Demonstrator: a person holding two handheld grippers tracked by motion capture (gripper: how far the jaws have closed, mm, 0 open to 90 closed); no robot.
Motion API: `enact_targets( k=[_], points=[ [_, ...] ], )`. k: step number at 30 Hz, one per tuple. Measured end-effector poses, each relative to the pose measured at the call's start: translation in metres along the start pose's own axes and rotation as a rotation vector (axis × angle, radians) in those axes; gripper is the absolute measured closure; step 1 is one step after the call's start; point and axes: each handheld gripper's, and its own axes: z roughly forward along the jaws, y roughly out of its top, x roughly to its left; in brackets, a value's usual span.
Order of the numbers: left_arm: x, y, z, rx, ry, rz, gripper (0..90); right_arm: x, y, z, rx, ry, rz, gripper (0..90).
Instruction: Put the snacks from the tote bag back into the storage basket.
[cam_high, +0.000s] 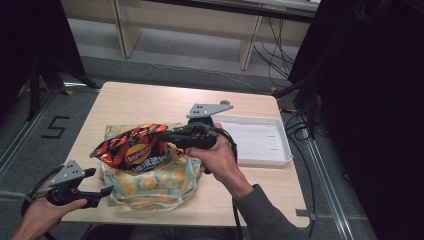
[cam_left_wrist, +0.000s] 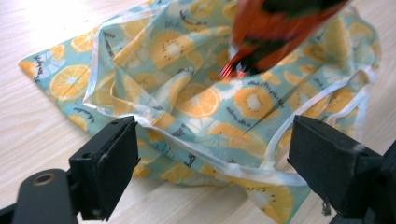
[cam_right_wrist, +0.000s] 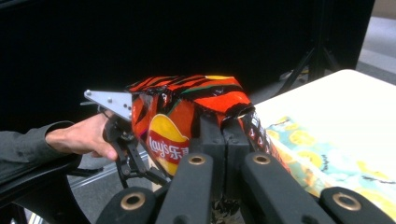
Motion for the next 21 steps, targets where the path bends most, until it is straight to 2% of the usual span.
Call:
enact_targets(
  k=[1,4,6,7,8,9,10,11,12,14,15,16,17,19,20,21],
  points=[
    [0.0,0.0,0.0,0.005,0.002,0.007,15.4,-0.002,0.002,-0.003,-0.01,-0.008,-0.023,90.0],
    [0.001,0.001,0.001,0.007,-0.001,0.029,15.4,-0.002,0.005,-0.012,-0.01,-0.027,-0.006,90.0],
    [0.0,0.001,0.001,0.001,0.007,0.017,15.5,-0.006,0.008,-0.02,-0.026,-0.039,-0.018,90.0],
    [0.002,0.001,-0.001,0.016,0.003,0.038,15.5,-0.008,0.009,-0.023,-0.03,-0.041,-0.019,90.0],
    [0.003,0.001,-0.001,0.016,0.007,0.033,15.5,-0.008,0.01,-0.028,-0.04,-0.054,-0.006,90.0],
    [0.004,0.001,-0.002,0.019,0.013,0.036,15.5,-0.01,0.012,-0.032,-0.038,-0.055,-0.015,90.0],
    [0.004,0.001,-0.001,0.005,0.01,0.019,15.4,-0.011,0.014,-0.037,-0.042,-0.06,-0.008,90.0],
    [0.006,0.002,-0.003,0.023,0.025,0.037,15.5,-0.012,0.016,-0.042,-0.04,-0.08,0.006,90.0],
    [0.006,0.001,-0.002,0.018,0.028,0.032,15.5,-0.016,0.018,-0.047,-0.052,-0.087,-0.01,90.0],
    [0.007,0.001,-0.001,0.029,0.026,0.046,15.5,-0.021,0.02,-0.057,-0.063,-0.101,0.019,90.0],
    [0.005,0.001,0.001,0.001,0.035,0.013,15.5,-0.024,0.021,-0.062,-0.066,-0.116,0.027,90.0],
    [0.006,0.001,0.001,0.003,0.039,0.014,15.5,-0.027,0.021,-0.066,-0.067,-0.123,0.034,90.0],
    [0.006,0.001,0.002,-0.008,0.033,0.001,15.5,-0.032,0.021,-0.07,-0.065,-0.144,0.016,90.0],
    [0.009,0.001,0.0,0.005,0.03,0.025,15.5,-0.039,0.02,-0.079,-0.065,-0.176,0.048,90.0],
    [0.01,0.001,-0.001,0.019,0.029,0.039,15.5,-0.044,0.019,-0.082,-0.074,-0.182,0.04,90.0],
    [0.01,0.001,-0.001,0.013,0.032,0.025,15.4,-0.047,0.018,-0.087,-0.071,-0.205,0.042,90.0]
  ],
)
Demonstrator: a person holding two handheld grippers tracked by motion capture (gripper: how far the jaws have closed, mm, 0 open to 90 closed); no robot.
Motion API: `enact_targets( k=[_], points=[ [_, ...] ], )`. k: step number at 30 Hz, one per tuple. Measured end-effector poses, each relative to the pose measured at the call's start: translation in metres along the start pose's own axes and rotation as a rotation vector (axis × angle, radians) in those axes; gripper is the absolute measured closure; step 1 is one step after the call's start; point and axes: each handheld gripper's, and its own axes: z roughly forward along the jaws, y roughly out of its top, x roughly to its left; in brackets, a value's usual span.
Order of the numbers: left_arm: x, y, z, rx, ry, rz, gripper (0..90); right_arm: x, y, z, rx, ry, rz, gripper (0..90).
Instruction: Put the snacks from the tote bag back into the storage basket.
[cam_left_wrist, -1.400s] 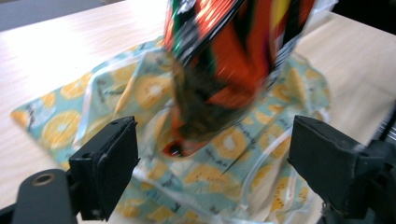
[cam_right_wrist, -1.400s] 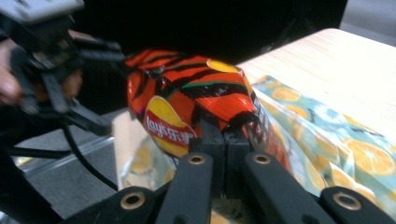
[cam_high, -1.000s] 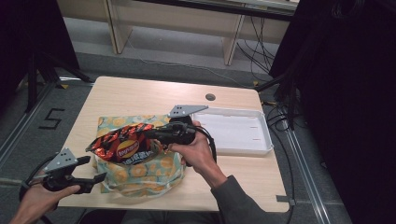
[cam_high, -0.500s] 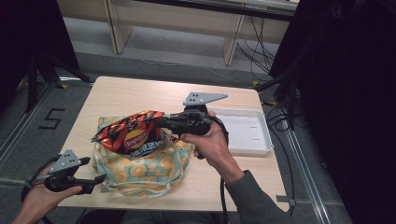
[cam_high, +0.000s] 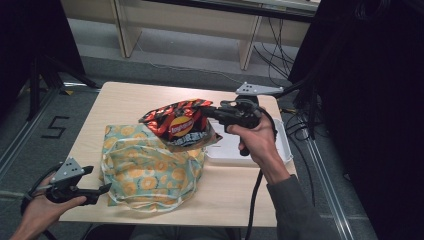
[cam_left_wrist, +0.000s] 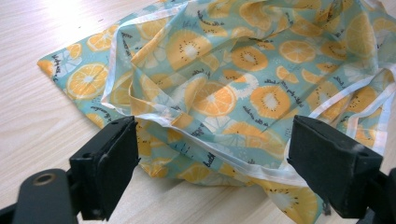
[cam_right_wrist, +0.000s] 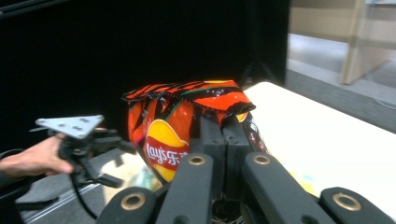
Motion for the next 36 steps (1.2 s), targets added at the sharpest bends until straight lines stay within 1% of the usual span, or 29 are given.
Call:
enact_targets(
  k=[2,3,4,5,6,7,8,12,13,14,15,16,17,18,19,20,21,22,23,25,26,28,29,30,31,32,33,34,36],
  points=[
    [0.0,0.0,0.0,0.0,-0.002,-0.005,15.5,-0.009,-0.001,-0.006,-0.002,-0.03,0.006,90.0],
    [0.0,0.0,0.001,-0.008,0.001,-0.02,15.5,-0.014,-0.002,-0.011,0.0,-0.052,0.029,90.0],
    [0.001,0.0,0.0,-0.009,0.003,-0.002,15.5,-0.018,-0.003,-0.013,0.001,-0.058,0.021,90.0],
    [0.002,0.001,0.0,-0.001,0.0,0.006,15.4,-0.023,-0.004,-0.017,0.002,-0.072,0.032,90.0],
    [0.001,0.001,0.0,-0.023,0.005,-0.022,15.5,-0.028,-0.005,-0.02,0.001,-0.094,0.045,90.0],
    [0.003,0.002,0.0,-0.026,0.006,-0.017,15.5,-0.032,-0.006,-0.023,0.008,-0.108,0.06,90.0],
    [0.004,0.002,-0.001,-0.026,0.015,-0.025,15.4,-0.037,-0.008,-0.025,-0.002,-0.121,0.064,90.0],
    [0.009,0.001,-0.004,-0.033,0.027,-0.035,15.4,-0.055,-0.014,-0.034,0.002,-0.173,0.091,90.0],
    [0.012,0.001,-0.006,0.0,0.026,0.001,15.4,-0.06,-0.016,-0.036,0.004,-0.178,0.09,90.0],
    [0.009,0.001,-0.004,-0.022,0.028,-0.035,15.4,-0.063,-0.018,-0.037,0.007,-0.194,0.1,90.0],
    [0.009,0.001,-0.004,-0.02,0.023,-0.029,15.4,-0.069,-0.021,-0.039,0.007,-0.201,0.097,90.0],
    [0.01,0.001,-0.004,-0.009,0.02,-0.016,15.4,-0.069,-0.022,-0.039,0.012,-0.209,0.125,90.0],
    [0.01,0.001,-0.005,0.011,0.023,0.005,15.4,-0.074,-0.024,-0.04,0.017,-0.216,0.109,90.0],
    [0.009,0.001,-0.004,0.004,0.021,-0.001,15.4,-0.075,-0.025,-0.041,0.022,-0.225,0.126,90.0],
    [0.007,0.001,-0.002,-0.015,0.018,-0.02,15.4,-0.077,-0.027,-0.041,0.02,-0.226,0.133,90.0],
    [0.006,0.001,-0.002,-0.018,0.018,-0.027,15.4,-0.08,-0.03,-0.042,0.014,-0.232,0.13,90.0],
    [0.008,0.001,-0.003,0.007,0.019,0.0,15.4,-0.081,-0.032,-0.042,0.024,-0.235,0.144,90.0],
    [0.009,0.001,-0.004,0.013,0.017,0.009,15.4,-0.083,-0.034,-0.043,0.026,-0.238,0.148,90.0],
    [0.009,0.001,-0.004,0.01,0.019,0.005,15.4,-0.085,-0.037,-0.043,0.023,-0.238,0.139,90.0],
    [0.009,0.001,-0.003,0.0,0.022,-0.012,15.4,-0.085,-0.04,-0.044,0.034,-0.231,0.167,90.0],
    [0.01,0.001,-0.003,0.008,0.016,-0.001,15.4,-0.086,-0.042,-0.045,0.035,-0.233,0.169,90.0],
    [0.01,0.0,-0.003,0.011,0.022,-0.004,15.4,-0.087,-0.046,-0.045,0.032,-0.233,0.178,90.0],
    [0.009,0.0,-0.002,0.009,0.022,-0.009,15.4,-0.089,-0.049,-0.045,0.029,-0.228,0.164,90.0],
    [0.01,0.0,-0.002,0.014,0.02,-0.001,15.4,-0.089,-0.051,-0.045,0.036,-0.232,0.185,90.0],
    [0.009,0.0,-0.002,0.012,0.02,-0.003,15.4,-0.09,-0.054,-0.045,0.036,-0.228,0.181,90.0],
    [0.008,0.0,-0.001,0.011,0.016,-0.019,15.4,-0.091,-0.056,-0.046,0.043,-0.227,0.198,90.0],
    [0.009,0.0,-0.001,0.014,0.017,-0.009,15.4,-0.093,-0.059,-0.046,0.044,-0.229,0.196,90.0],
    [0.009,0.0,-0.001,0.015,0.02,0.002,15.4,-0.094,-0.062,-0.047,0.041,-0.23,0.213,90.0],
    [0.009,0.0,-0.001,0.02,0.021,0.003,15.5,-0.098,-0.069,-0.048,0.034,-0.236,0.237,90.0]
  ],
)
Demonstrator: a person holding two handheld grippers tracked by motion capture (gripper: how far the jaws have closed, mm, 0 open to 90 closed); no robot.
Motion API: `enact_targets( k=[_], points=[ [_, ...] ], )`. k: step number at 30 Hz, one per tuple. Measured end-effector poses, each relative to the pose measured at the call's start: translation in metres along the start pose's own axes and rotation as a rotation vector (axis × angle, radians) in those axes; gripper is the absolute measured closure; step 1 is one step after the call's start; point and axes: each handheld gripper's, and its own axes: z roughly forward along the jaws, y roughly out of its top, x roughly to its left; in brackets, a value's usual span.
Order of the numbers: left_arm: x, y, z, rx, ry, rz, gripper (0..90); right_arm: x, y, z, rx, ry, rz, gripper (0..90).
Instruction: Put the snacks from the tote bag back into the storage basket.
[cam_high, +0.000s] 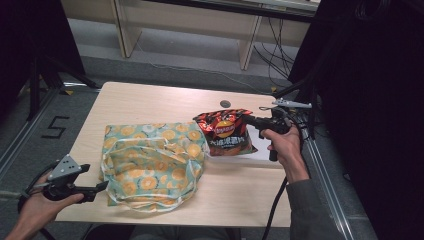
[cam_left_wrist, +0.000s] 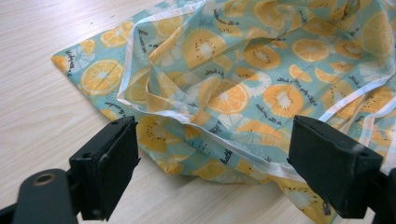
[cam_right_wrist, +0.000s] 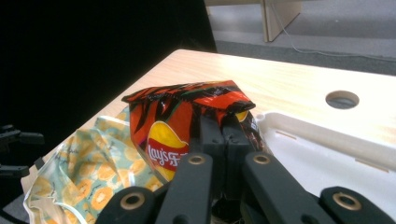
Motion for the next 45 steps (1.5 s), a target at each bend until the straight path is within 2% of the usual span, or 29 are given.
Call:
enact_targets(
  k=[2,5,7,8,9,10,11,14,15,19,20,21,22,23,25,26,27,29,30,32,33,34,36,38,39,40,41,44,45],
  points=[
    [0.0,0.0,0.0,-0.001,0.001,0.0,15.4,-0.009,-0.005,0.0,-0.012,-0.014,-0.005,90.0],
    [0.001,0.0,0.0,-0.001,0.002,-0.006,15.4,-0.018,-0.011,-0.004,-0.019,-0.032,0.067,90.0],
    [0.001,-0.001,0.0,-0.001,0.009,-0.012,15.6,-0.028,-0.014,-0.007,-0.027,-0.055,0.053,90.0],
    [0.0,-0.001,0.002,-0.018,0.012,-0.028,15.6,-0.03,-0.016,-0.008,-0.033,-0.051,0.094,90.0],
    [0.001,-0.001,0.001,-0.005,0.012,-0.013,15.6,-0.033,-0.018,-0.01,-0.032,-0.061,0.109,90.0],
    [0.001,-0.001,0.001,-0.004,0.017,-0.014,15.6,-0.04,-0.021,-0.009,-0.051,-0.081,0.067,90.0],
    [0.001,-0.001,0.0,0.004,0.019,-0.005,15.6,-0.042,-0.024,-0.011,-0.043,-0.081,0.104,90.0],
    [0.002,-0.001,0.001,-0.001,0.012,-0.004,15.6,-0.05,-0.027,-0.013,-0.049,-0.103,0.137,90.0],
    [0.002,-0.001,0.001,-0.003,0.012,-0.004,15.6,-0.054,-0.028,-0.013,-0.054,-0.097,0.122,90.0],
    [0.001,-0.002,0.003,-0.006,0.003,-0.029,15.6,-0.055,-0.028,-0.01,-0.054,-0.092,0.157,89.8],
    [0.002,-0.001,0.002,-0.005,0.008,-0.017,15.6,-0.055,-0.027,-0.01,-0.047,-0.091,0.164,89.7],
    [0.002,-0.001,0.002,-0.001,0.008,-0.012,15.6,-0.058,-0.028,-0.008,-0.059,-0.093,0.121,89.5],
    [0.002,-0.001,0.002,-0.002,0.008,-0.012,15.6,-0.054,-0.027,-0.007,-0.045,-0.092,0.166,89.2],
    [0.002,-0.001,0.002,-0.002,0.005,-0.01,15.6,-0.056,-0.028,-0.004,-0.057,-0.097,0.128,88.4],
    [0.002,-0.001,0.002,0.004,0.004,-0.002,15.6,-0.057,-0.027,-0.001,-0.046,-0.102,0.118,86.6],
    [0.002,-0.001,0.002,0.003,0.004,-0.004,15.6,-0.053,-0.027,0.001,-0.031,-0.107,0.163,86.2],
    [0.002,-0.001,0.002,0.002,0.004,-0.005,15.6,-0.057,-0.027,0.004,-0.046,-0.115,0.114,85.9],
    [0.002,-0.001,0.003,-0.002,0.004,-0.006,15.6,-0.053,-0.027,0.006,-0.031,-0.119,0.168,85.1],
    [0.002,-0.001,0.003,-0.002,0.004,-0.007,15.6,-0.057,-0.027,0.009,-0.041,-0.132,0.136,85.0],
    [0.002,-0.001,0.003,-0.002,0.005,-0.012,15.6,-0.056,-0.027,0.012,-0.038,-0.139,0.145,85.0],
    [0.002,-0.001,0.003,-0.003,0.006,-0.014,15.6,-0.059,-0.026,0.013,-0.037,-0.153,0.105,85.0],
    [0.002,-0.001,0.003,-0.002,0.006,-0.014,15.6,-0.056,-0.026,0.014,-0.035,-0.158,0.139,85.0],
    [0.002,-0.001,0.003,-0.005,0.005,-0.014,15.6,-0.06,-0.026,0.018,-0.044,-0.165,0.098,85.5],
    [0.002,-0.001,0.002,-0.003,0.005,-0.007,15.6,-0.058,-0.025,0.019,-0.037,-0.172,0.131,85.6],
    [0.002,-0.001,0.002,-0.003,0.005,-0.006,15.6,-0.061,-0.024,0.021,-0.044,-0.189,0.092,85.5],
    [0.002,-0.001,0.002,-0.005,0.005,-0.008,15.6,-0.059,-0.024,0.022,-0.042,-0.183,0.132,85.4],
    [0.001,-0.002,0.003,-0.01,0.002,-0.029,15.6,-0.062,-0.023,0.023,-0.044,-0.19,0.102,85.2],
    [0.002,-0.001,0.002,-0.008,0.009,-0.017,15.6,-0.061,-0.022,0.027,-0.037,-0.208,0.126,83.6],
    [0.001,-0.001,0.002,-0.009,0.013,-0.019,15.6,-0.064,-0.021,0.029,-0.04,-0.219,0.099,82.7]
  ],
)
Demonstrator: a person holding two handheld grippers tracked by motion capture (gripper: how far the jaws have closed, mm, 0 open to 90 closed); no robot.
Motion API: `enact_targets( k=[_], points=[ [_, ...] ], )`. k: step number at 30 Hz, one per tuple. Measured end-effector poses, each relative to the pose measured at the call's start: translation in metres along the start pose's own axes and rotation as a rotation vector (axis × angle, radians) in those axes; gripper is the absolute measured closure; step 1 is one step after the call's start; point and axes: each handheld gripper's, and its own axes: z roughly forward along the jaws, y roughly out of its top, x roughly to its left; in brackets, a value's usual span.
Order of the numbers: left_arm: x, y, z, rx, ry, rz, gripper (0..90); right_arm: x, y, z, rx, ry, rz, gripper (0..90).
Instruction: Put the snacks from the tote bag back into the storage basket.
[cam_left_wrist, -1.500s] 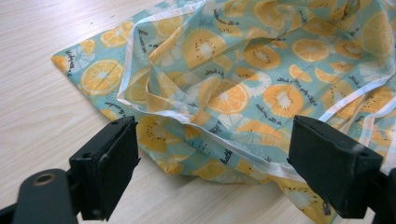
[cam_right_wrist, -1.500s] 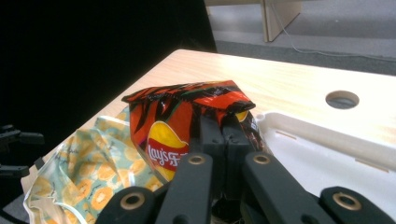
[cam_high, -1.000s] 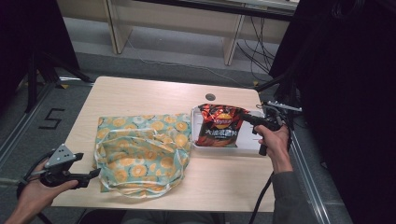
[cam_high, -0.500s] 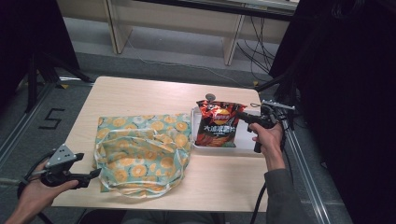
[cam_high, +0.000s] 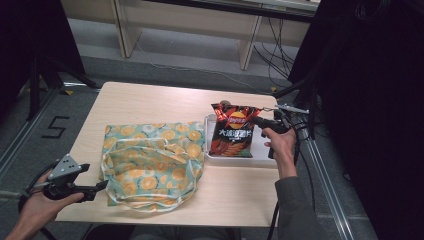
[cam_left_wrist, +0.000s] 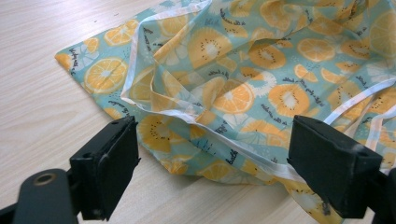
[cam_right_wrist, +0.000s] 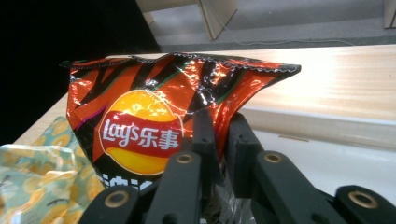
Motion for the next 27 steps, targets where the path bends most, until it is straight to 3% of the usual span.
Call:
enact_targets(
  k=[3,4,5,6,8,10,11,14,15,17,18,20,21,22,23,24,25,26,27],
  points=[
    [0.0,0.0,0.0,0.002,-0.006,-0.009,15.6,-0.001,-0.001,0.006,0.015,-0.018,-0.014,80.2],
    [0.0,0.0,0.0,0.002,-0.009,-0.004,15.6,0.002,-0.002,0.007,0.02,-0.023,0.024,78.8],
    [0.0,0.0,0.0,0.004,-0.007,0.006,15.6,-0.002,-0.001,0.009,0.02,-0.03,-0.014,78.0],
    [0.0,-0.001,0.001,-0.001,-0.01,-0.012,15.6,-0.001,-0.002,0.01,0.02,-0.038,0.0,77.7],
    [0.001,0.0,0.0,0.005,-0.008,0.017,15.6,-0.001,-0.002,0.013,0.021,-0.041,0.014,76.4],
    [0.0,0.0,0.0,0.004,-0.006,0.004,15.6,0.0,-0.002,0.016,0.016,-0.047,0.026,74.8],
    [0.0,0.0,0.0,0.006,-0.006,0.008,15.6,-0.003,-0.002,0.019,0.015,-0.056,-0.004,74.1],
    [0.0,0.0,0.0,0.012,-0.008,0.019,15.6,0.0,-0.004,0.022,0.028,-0.055,0.044,72.7],
    [0.0,0.0,0.0,0.014,-0.008,0.021,15.6,-0.004,-0.004,0.025,0.014,-0.065,0.006,72.2],
    [0.0,0.0,0.0,0.016,-0.003,0.02,15.6,-0.004,-0.004,0.026,0.017,-0.059,0.0,71.7],
    [0.0,0.0,0.0,0.016,-0.004,0.02,15.6,-0.003,-0.003,0.027,0.028,-0.063,0.019,71.0],
    [0.0,0.0,0.0,0.016,-0.009,0.019,15.6,-0.003,-0.004,0.029,0.024,-0.081,0.011,68.8],
    [0.0,0.0,0.0,0.016,-0.008,0.019,15.6,0.001,-0.004,0.028,0.037,-0.077,0.065,67.2],
    [0.0,0.0,0.0,0.016,-0.006,0.02,15.6,0.0,-0.004,0.029,0.034,-0.082,0.064,65.6],
    [0.0,0.0,0.0,0.017,-0.005,0.02,15.6,-0.002,-0.004,0.03,0.03,-0.098,0.027,65.1],
    [0.0,0.0,-0.001,0.018,-0.006,0.017,15.6,-0.004,-0.004,0.031,0.026,-0.082,-0.005,65.7],
    [0.0,0.0,0.0,0.017,-0.006,0.023,15.6,0.001,-0.005,0.03,0.043,-0.08,0.065,65.4],
    [0.0,0.0,0.0,0.018,-0.001,0.021,15.6,-0.002,-0.005,0.031,0.035,-0.078,0.015,64.6],
    [0.0,0.0,0.0,0.018,-0.001,0.021,15.6,-0.002,-0.005,0.032,0.029,-0.087,0.006,63.4]
  ],
)
